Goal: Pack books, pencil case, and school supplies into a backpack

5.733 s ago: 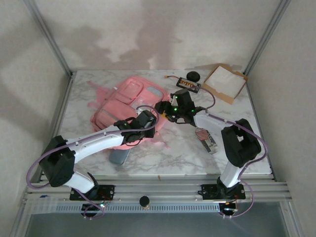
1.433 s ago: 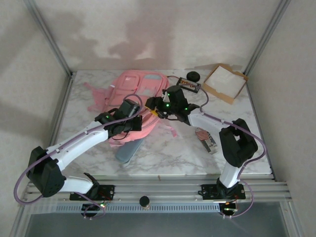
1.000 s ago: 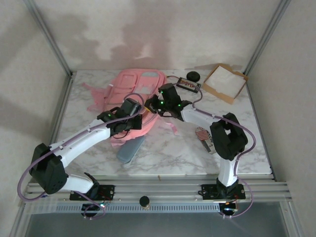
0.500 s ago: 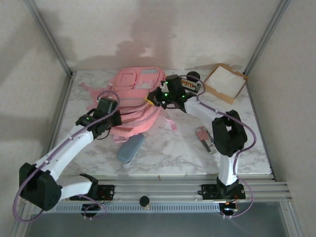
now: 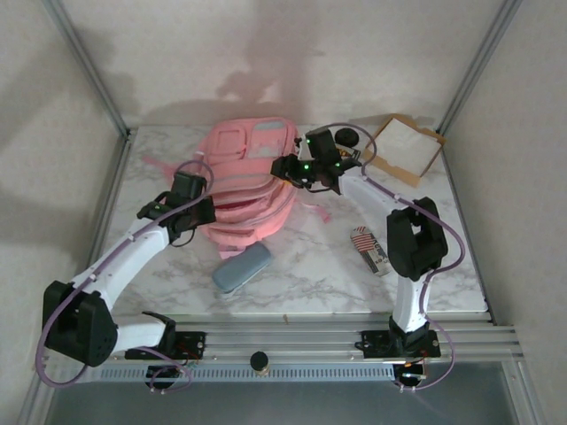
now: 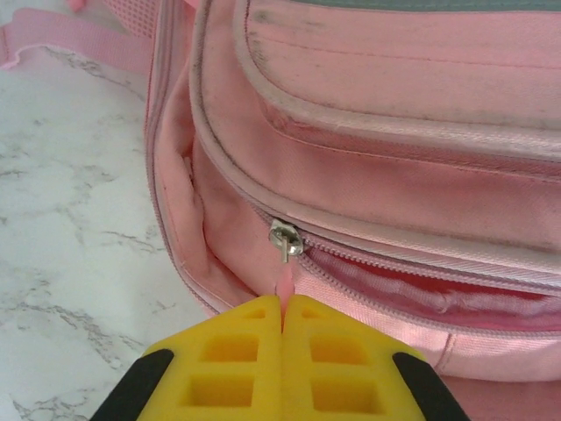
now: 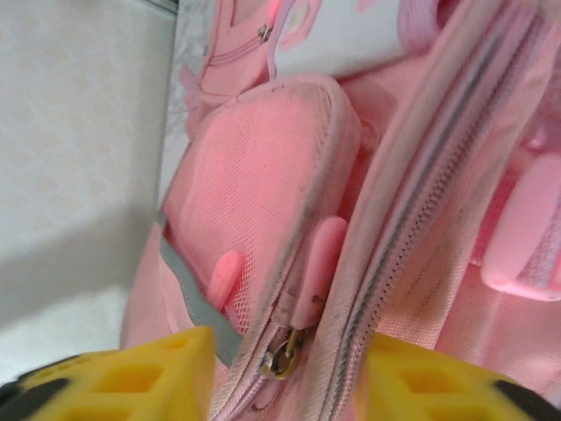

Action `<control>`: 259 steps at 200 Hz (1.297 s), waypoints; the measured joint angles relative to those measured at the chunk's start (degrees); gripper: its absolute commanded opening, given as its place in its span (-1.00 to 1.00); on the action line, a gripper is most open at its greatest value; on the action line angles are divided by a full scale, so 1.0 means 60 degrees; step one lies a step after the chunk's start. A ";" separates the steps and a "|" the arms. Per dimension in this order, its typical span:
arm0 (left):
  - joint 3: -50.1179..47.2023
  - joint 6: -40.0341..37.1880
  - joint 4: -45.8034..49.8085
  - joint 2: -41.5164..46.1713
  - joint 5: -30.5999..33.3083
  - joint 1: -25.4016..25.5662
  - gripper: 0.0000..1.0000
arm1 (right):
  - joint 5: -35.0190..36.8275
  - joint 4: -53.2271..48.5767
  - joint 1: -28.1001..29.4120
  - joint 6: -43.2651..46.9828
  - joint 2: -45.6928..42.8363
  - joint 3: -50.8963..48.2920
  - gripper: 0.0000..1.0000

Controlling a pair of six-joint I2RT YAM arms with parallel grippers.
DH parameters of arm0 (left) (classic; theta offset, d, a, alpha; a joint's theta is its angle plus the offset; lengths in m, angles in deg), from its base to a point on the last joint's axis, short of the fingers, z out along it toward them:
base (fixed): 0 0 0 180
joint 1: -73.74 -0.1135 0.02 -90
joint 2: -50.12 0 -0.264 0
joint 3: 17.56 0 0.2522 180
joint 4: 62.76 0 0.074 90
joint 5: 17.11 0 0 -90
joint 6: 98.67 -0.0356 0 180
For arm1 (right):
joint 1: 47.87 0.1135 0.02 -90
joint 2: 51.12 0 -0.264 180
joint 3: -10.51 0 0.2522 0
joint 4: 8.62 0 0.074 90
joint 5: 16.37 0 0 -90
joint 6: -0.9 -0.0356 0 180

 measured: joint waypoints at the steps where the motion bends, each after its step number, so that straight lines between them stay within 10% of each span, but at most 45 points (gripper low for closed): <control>1: 0.0000 -0.0007 0.0000 0.0004 -0.0004 0.0000 -1.00 | 0.0029 -0.0036 0.0011 0.0055 -0.0015 0.0004 0.05; 83: 0.0000 -0.0084 -0.0178 0.0055 -0.0528 0.0000 -1.00 | 0.2237 -0.2146 0.2561 0.5960 -0.1158 0.1053 0.55; 190: 0.0087 -0.0087 -0.0168 0.0055 -0.0568 0.0000 -1.00 | 0.3093 -0.2091 0.3071 0.9959 0.0863 0.1701 0.53; 259: 0.0091 -0.0087 -0.0175 0.0058 -0.0565 0.0000 -1.00 | 0.4193 -0.1621 0.3089 1.0666 0.1610 0.2109 0.13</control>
